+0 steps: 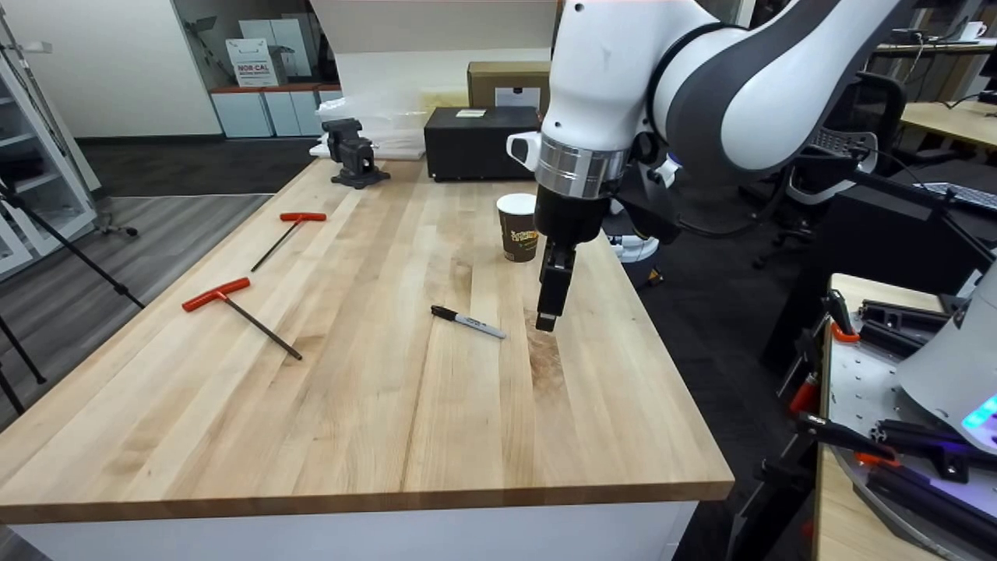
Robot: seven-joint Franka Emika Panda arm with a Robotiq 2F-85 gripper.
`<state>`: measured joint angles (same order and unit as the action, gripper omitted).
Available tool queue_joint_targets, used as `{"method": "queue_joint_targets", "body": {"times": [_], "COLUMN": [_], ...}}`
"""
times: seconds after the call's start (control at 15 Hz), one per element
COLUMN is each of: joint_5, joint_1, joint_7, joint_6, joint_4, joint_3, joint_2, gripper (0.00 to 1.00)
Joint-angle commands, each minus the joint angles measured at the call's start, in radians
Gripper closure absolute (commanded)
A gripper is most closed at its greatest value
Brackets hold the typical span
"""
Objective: Place the marker in the cup
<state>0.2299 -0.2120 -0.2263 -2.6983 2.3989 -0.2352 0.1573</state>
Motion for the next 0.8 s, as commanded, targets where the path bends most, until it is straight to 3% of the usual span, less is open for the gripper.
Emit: {"method": "queue_joint_targets", "body": {"times": [0.0, 0.2, 0.33, 0.73], "joint_5": [0.068, 0.172, 0.222, 0.18], "joint_1": [-0.052, -0.101, -0.114, -0.191], "joint_7": [-0.148, -0.297, -0.372, -0.435], "joint_6": [-0.029, 0.002, 0.03, 0.214], "joint_4": [-0.029, -0.077, -0.112, -0.246], "joint_3": [0.065, 0.108, 0.102, 0.134], "joint_2": [0.018, 0.047, 0.081, 0.216], "gripper": [0.0, 0.0, 0.0, 0.0]}}
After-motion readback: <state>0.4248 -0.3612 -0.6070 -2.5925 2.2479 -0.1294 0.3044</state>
